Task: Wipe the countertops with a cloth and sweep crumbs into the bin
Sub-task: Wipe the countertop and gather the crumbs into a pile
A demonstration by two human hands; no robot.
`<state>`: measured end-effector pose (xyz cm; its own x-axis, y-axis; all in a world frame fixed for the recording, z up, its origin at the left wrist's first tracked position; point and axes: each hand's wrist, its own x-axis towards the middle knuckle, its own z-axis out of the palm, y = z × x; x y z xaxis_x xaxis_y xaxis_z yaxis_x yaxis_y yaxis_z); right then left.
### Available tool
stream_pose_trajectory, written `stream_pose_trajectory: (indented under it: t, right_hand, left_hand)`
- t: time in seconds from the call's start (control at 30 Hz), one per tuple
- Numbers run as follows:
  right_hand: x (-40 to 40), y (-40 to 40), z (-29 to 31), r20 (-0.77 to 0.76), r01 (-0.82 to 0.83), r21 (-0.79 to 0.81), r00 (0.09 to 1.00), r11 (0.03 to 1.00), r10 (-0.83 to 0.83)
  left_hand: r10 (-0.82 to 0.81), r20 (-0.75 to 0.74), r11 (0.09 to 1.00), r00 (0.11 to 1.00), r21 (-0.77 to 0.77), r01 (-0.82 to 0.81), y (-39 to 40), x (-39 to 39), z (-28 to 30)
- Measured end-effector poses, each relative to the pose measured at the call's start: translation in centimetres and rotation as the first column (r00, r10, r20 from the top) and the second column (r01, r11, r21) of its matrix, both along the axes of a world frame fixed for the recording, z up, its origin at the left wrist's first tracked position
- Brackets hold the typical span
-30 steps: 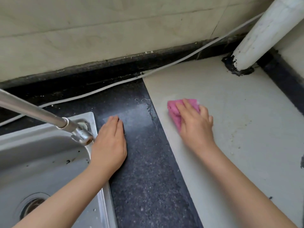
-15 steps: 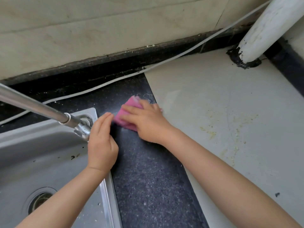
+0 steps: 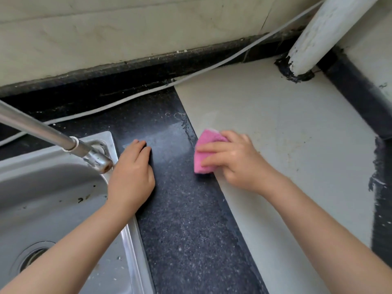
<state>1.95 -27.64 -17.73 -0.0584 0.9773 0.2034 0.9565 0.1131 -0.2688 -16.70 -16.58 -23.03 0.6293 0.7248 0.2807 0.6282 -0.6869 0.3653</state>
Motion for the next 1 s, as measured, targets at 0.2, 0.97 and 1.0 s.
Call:
stream_pose_trajectory:
  t: [0.2,0.97,1.0]
  right_hand:
    - [0.7,-2.7,-1.0,-0.045,-0.004,-0.077,0.999,0.997,0.001]
    - [-0.9,-4.7,-3.0,-0.079,0.617,0.272,0.779,0.739,-0.622]
    - [-2.0,-3.6,-3.4,-0.081,0.582,0.245,0.809,0.776,-0.581]
  left_hand:
    - [-0.009,-0.031,1.0,0.999,-0.012,0.008,0.1,0.0,0.1]
    - [-0.03,-0.214,0.987,0.976,-0.159,-0.005,0.6,8.2,0.6]
    - [-0.025,-0.194,0.988,0.981,-0.153,-0.005,0.6,8.1,0.4]
